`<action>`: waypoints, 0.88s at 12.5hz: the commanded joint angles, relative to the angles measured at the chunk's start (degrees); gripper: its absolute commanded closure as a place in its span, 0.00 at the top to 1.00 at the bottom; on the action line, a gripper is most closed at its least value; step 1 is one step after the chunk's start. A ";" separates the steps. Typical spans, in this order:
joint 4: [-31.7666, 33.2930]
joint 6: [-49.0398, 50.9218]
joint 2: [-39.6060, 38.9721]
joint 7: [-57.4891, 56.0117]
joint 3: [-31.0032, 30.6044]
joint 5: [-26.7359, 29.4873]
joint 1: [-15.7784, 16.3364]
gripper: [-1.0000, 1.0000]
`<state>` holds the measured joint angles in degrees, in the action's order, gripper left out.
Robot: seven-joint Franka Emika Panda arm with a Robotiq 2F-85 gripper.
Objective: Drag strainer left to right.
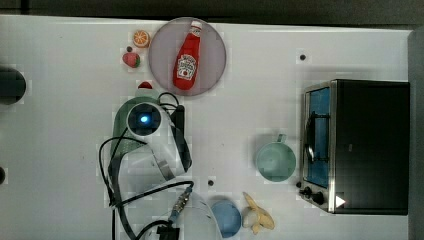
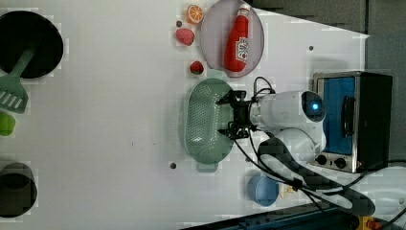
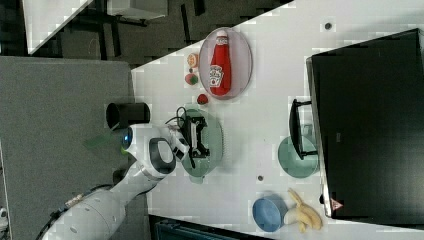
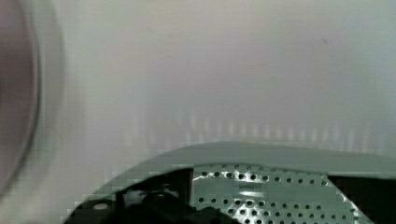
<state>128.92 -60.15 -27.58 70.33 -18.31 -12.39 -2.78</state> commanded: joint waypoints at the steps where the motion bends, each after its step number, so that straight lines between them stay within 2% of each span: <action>1: 1.09 0.68 2.54 -6.74 1.82 -0.67 -2.94 1.00; 11: 4.89 0.34 5.92 -19.25 8.47 -0.66 -6.72 1.00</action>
<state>133.39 -59.98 -22.67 54.97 -9.48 -13.02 -9.30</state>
